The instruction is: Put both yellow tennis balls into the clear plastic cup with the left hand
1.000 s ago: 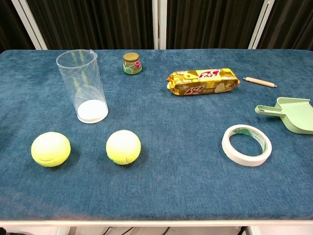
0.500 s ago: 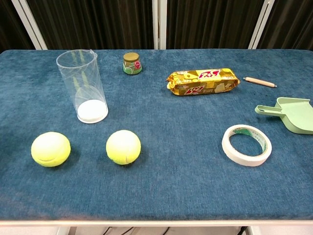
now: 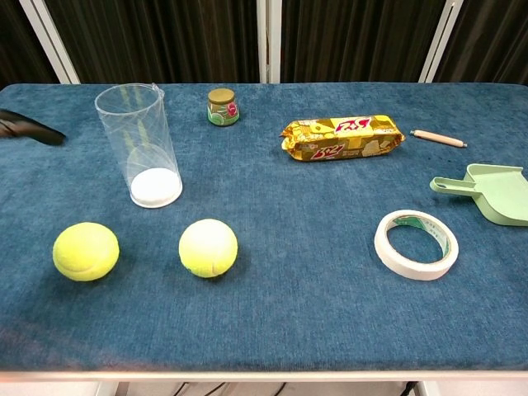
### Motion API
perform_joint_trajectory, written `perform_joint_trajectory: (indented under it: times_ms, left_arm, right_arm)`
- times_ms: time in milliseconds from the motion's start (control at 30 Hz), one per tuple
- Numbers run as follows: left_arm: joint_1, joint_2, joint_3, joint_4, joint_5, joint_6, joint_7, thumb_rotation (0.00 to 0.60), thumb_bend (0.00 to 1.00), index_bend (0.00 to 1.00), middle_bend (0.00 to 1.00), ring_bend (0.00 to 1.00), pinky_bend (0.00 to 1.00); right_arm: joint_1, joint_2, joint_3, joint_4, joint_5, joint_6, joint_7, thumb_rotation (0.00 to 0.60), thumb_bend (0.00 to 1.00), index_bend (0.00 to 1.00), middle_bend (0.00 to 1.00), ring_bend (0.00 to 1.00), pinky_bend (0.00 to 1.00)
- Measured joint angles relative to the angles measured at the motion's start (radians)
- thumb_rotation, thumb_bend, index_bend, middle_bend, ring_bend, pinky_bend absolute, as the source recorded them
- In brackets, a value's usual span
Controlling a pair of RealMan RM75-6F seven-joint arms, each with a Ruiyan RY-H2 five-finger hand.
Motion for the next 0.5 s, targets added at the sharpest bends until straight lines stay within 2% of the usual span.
perform_joint_trajectory:
  times_ms: [233, 500]
  left_arm:
    - [-0.073, -0.109, -0.006, 0.062, -0.022, -0.1, -0.023, 0.6, 0.1, 0.09, 0.09, 0.04, 0.17]
    - [-0.105, -0.169, -0.011, 0.126, -0.042, -0.127, 0.016, 0.6, 0.14, 0.11, 0.12, 0.06, 0.2]
  right_arm:
    - [-0.002, 0.003, -0.005, -0.005, -0.011, 0.004, 0.005, 0.6, 0.27, 0.0, 0.0, 0.0, 0.0]
    - [-0.006, 0.004, -0.007, 0.005, -0.007, 0.004, 0.017, 0.6, 0.27, 0.0, 0.0, 0.0, 0.0]
